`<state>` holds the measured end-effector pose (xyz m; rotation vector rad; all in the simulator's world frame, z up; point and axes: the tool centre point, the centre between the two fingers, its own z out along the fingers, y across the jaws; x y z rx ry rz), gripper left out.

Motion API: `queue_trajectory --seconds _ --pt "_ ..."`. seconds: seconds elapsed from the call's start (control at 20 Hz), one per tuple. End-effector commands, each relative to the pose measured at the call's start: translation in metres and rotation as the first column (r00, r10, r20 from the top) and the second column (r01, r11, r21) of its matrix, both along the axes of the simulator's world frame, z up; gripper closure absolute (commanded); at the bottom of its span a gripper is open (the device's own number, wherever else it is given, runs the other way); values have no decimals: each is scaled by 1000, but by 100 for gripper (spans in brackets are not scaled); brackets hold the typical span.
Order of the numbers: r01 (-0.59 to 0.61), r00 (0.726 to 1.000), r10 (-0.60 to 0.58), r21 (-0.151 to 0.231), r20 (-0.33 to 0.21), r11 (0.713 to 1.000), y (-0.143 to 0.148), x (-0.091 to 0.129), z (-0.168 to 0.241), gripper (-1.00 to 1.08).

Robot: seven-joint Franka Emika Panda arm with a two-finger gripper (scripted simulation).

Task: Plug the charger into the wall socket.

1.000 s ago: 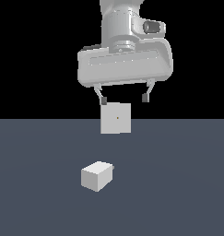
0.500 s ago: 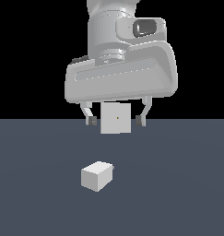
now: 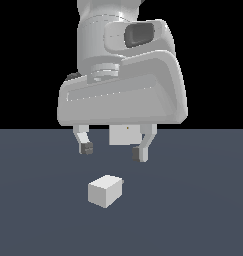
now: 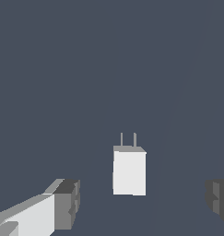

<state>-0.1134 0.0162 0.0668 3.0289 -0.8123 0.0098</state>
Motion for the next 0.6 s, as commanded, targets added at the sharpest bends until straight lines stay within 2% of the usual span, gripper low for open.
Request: queue_trajectory --seconds 0.0,0.55 --pt "18 1000 -18 2 1 1000 3 -3 -3 -92" --pt "23 1000 -23 3 1 1000 5 -3 -9 -92"
